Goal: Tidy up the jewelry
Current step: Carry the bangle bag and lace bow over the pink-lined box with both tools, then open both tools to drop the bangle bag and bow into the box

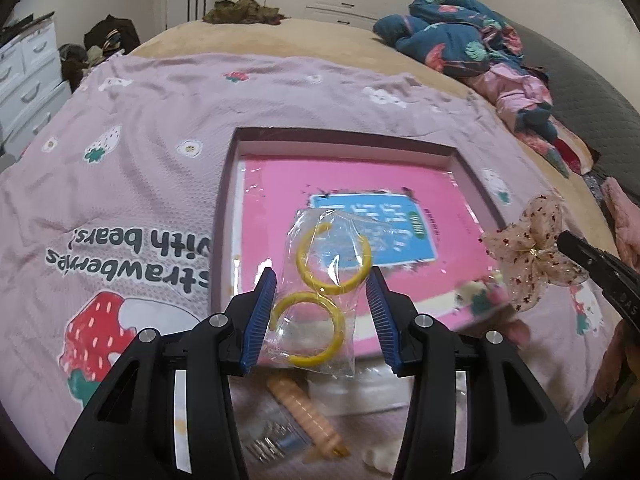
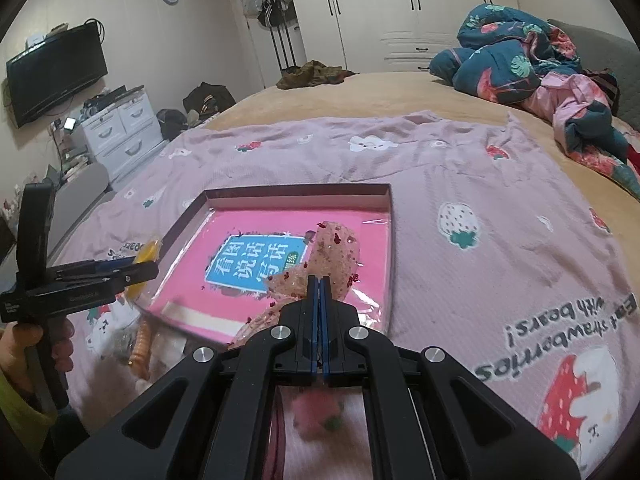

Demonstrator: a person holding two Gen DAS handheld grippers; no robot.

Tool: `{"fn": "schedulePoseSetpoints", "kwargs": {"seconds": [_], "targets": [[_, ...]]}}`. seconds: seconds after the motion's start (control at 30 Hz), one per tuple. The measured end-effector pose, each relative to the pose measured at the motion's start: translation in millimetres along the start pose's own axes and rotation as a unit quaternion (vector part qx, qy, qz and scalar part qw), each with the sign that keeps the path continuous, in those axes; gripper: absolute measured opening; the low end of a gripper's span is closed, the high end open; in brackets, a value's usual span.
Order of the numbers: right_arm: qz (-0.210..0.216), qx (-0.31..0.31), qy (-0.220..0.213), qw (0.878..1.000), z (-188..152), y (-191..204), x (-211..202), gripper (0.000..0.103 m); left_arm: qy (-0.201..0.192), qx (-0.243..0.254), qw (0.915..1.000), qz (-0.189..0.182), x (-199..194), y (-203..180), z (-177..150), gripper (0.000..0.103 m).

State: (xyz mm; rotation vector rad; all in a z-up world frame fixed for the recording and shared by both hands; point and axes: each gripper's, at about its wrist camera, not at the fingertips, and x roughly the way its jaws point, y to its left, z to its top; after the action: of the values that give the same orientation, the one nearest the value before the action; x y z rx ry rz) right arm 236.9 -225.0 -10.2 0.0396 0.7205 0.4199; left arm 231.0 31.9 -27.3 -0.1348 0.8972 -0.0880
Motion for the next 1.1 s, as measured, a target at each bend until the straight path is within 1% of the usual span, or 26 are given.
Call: {"fn": "schedulePoseSetpoints", "kwargs": {"seconds": [0.33, 0.63, 0.7, 0.77, 0.93, 1.0, 1.03, 1.07, 1.1], "targets": [[0.012, 0.013, 0.021, 1.0, 6.8, 11.5, 40.3, 0.001, 0.022, -0.011, 0.9997, 0.008, 28.2, 14.9, 14.0, 0.039], [-0.003, 0.023, 0.044, 0.999, 0.5, 7.4, 59.8, 0.001, 0.041, -0.004, 0.9991, 0.009, 41.4, 19.4, 14.8, 0.039], [-0.009, 0.028, 0.048, 0.998, -1.4, 4.7, 62.2, 0.001, 0.042, -0.004, 0.9991, 0.006, 41.8, 19.9, 15.4, 0.041], [-0.014, 0.032, 0.051, 0.998, -3.6, 2.5, 62.6, 0.001, 0.04, -0.003, 0.9992, 0.005, 40.5, 20.3, 15.5, 0.049], [-0.027, 0.037, 0.057, 0.997, -10.4, -1.8, 59.9, 0.002, 0.033, -0.013, 0.9994, 0.003, 30.6, 23.3, 11.5, 0.056], [-0.032, 0.039, 0.059, 0.997, -13.2, -4.1, 57.2, 0.005, 0.029, -0.018, 0.9994, 0.004, 25.1, 24.3, 8.8, 0.06], [-0.035, 0.041, 0.058, 0.997, -14.2, -5.5, 55.2, 0.011, 0.028, -0.02, 0.9994, 0.006, 21.6, 24.5, 7.3, 0.063], [-0.038, 0.043, 0.056, 0.997, -14.3, -6.9, 53.0, 0.019, 0.027, -0.021, 0.9994, 0.007, 19.4, 24.3, 7.0, 0.064], [-0.043, 0.044, 0.054, 0.997, -15.1, -8.3, 50.0, 0.024, 0.025, -0.021, 0.9994, 0.009, 16.5, 24.1, 6.2, 0.065]]}}
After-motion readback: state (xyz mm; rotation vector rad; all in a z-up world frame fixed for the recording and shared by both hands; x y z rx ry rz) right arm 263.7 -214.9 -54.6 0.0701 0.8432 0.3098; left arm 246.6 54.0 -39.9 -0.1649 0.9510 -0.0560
